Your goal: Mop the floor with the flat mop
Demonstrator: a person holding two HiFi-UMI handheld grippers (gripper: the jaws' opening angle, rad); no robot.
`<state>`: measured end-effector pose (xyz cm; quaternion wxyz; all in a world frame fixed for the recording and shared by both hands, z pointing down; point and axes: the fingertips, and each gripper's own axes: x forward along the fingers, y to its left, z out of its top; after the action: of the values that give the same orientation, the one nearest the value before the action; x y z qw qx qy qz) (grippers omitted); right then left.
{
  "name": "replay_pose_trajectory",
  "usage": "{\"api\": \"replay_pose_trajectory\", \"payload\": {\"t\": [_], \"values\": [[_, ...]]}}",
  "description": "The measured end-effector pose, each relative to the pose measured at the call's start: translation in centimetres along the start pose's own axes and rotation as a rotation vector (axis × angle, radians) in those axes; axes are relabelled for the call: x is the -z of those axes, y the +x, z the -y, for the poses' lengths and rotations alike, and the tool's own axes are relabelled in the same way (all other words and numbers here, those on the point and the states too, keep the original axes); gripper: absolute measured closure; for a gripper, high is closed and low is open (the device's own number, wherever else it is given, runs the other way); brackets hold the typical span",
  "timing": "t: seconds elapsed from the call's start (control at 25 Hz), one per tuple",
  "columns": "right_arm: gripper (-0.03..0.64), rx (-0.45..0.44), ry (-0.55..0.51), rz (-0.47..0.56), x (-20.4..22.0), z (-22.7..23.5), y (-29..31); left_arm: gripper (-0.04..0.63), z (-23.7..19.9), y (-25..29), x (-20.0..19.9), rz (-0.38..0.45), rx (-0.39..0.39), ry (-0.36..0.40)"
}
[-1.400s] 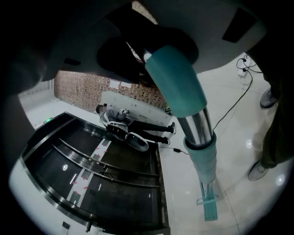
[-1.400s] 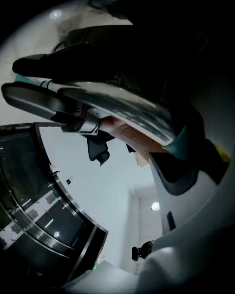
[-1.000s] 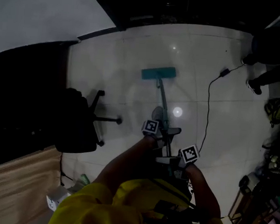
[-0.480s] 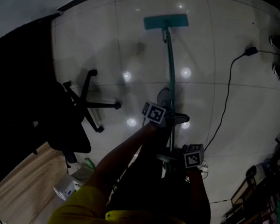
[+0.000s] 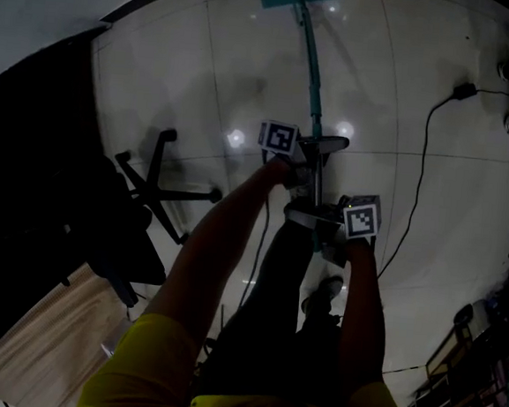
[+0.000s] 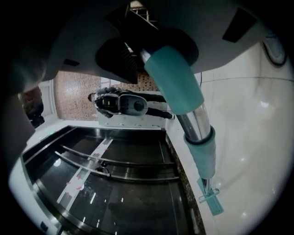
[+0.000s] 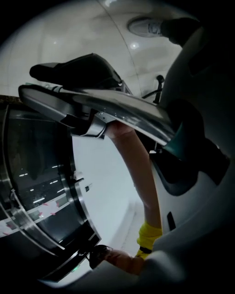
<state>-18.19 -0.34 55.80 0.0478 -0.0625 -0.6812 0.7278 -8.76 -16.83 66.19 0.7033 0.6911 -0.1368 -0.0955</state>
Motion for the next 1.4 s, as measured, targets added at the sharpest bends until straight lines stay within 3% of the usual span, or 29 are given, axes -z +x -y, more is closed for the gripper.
{"api": "replay_pose_trajectory", "payload": {"t": [0.08,0.16,0.32,0.48,0.56,0.68,0.84,0.96,1.08,1.16,1.24,1.32,1.4], "values": [[0.515,-0.021,0.008,0.008,0.0,-0.5,0.1,0.446,-0.3,-0.1,0.3,-0.044,-0.050,0.030],[0.515,-0.001,0.024,-0.023,2.8,-0.8,-0.1,0.442,0.1,-0.1,3.2,-0.055,-0.042,-0.008],[0.506,0.019,0.041,-0.048,13.7,-1.1,-2.6,0.425,3.1,0.6,13.6,-0.077,0.049,-0.019],[0.506,0.056,0.059,-0.157,23.8,-3.3,-4.8,0.425,4.6,1.4,24.3,-0.070,0.019,-0.047],[0.514,0.060,0.069,-0.165,26.2,-3.0,-5.6,0.430,4.3,1.6,26.7,-0.025,0.027,-0.045],[0.517,0.057,0.038,-0.138,24.4,-1.6,-6.6,0.433,4.0,2.7,24.6,-0.007,0.053,0.016],[0.526,0.078,-0.017,-0.105,16.4,1.6,-6.6,0.426,0.4,4.0,17.3,-0.036,0.023,0.096],[0.540,0.075,-0.019,-0.082,12.3,3.7,-6.3,0.425,-1.9,4.5,13.3,-0.059,0.008,0.072],[0.538,0.059,0.003,-0.045,10.7,4.0,-6.0,0.425,-2.4,4.5,12.1,-0.092,-0.009,0.032],[0.541,0.035,0.035,-0.021,11.5,3.1,-5.9,0.426,-1.8,4.2,12.7,-0.076,-0.025,0.033],[0.528,0.019,0.056,-0.015,14.0,1.7,-5.9,0.425,0.3,4.0,14.8,-0.040,0.026,0.009],[0.518,0.019,0.077,-0.025,18.2,0.0,-5.9,0.422,3.2,4.0,18.8,-0.003,0.129,-0.062],[0.517,0.041,0.108,-0.034,23.6,-1.4,-6.4,0.420,4.2,3.5,24.5,-0.010,0.115,-0.117]]}}
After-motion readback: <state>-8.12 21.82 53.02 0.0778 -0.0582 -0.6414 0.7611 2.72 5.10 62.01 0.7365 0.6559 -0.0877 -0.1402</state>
